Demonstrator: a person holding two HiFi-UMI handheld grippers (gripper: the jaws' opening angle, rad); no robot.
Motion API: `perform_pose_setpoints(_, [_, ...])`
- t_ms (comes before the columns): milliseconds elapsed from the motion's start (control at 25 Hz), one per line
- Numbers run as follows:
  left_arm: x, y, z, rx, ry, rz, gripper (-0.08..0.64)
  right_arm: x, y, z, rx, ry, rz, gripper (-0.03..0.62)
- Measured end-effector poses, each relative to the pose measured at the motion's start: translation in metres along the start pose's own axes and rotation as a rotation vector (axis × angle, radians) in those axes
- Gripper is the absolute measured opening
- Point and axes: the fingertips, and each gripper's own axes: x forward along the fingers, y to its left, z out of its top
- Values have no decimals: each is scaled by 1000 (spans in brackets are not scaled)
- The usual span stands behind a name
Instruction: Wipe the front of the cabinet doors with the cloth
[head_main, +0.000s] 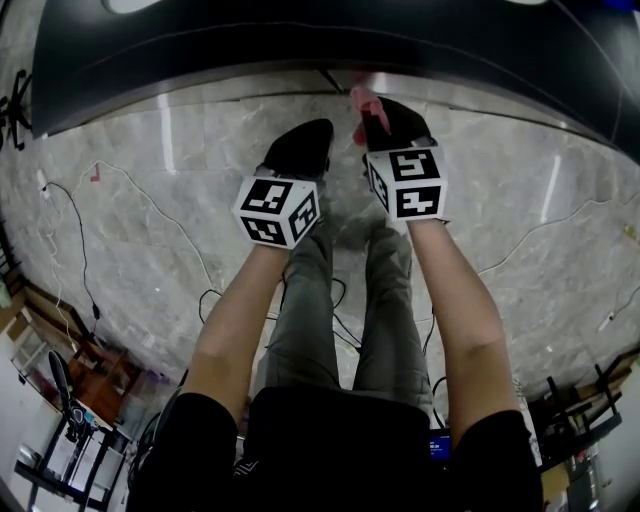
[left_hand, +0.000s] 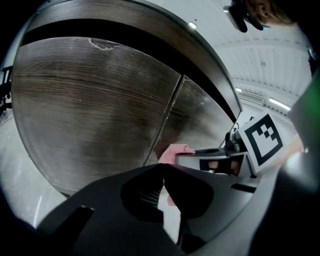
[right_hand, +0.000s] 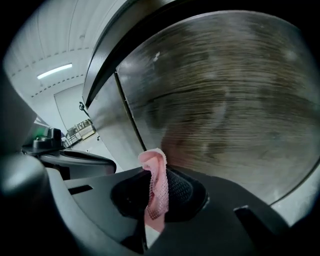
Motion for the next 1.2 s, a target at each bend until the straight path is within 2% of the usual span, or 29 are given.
perform_pose_setpoints(160, [5, -1, 7, 2, -7, 3, 9, -1, -10, 3, 4, 1, -10, 48])
perform_pose_setpoints(400, [20, -20, 8, 18, 5, -18, 9, -22, -46, -7, 16, 9, -54, 48])
perform_pose_setpoints(920, [77, -102, 2, 74, 50, -115, 9, -80, -150, -35, 111, -7, -185, 48])
perform_pose_setpoints(1200, [103, -144, 4, 82, 55, -148, 9, -105, -194, -40, 117, -11, -223, 48])
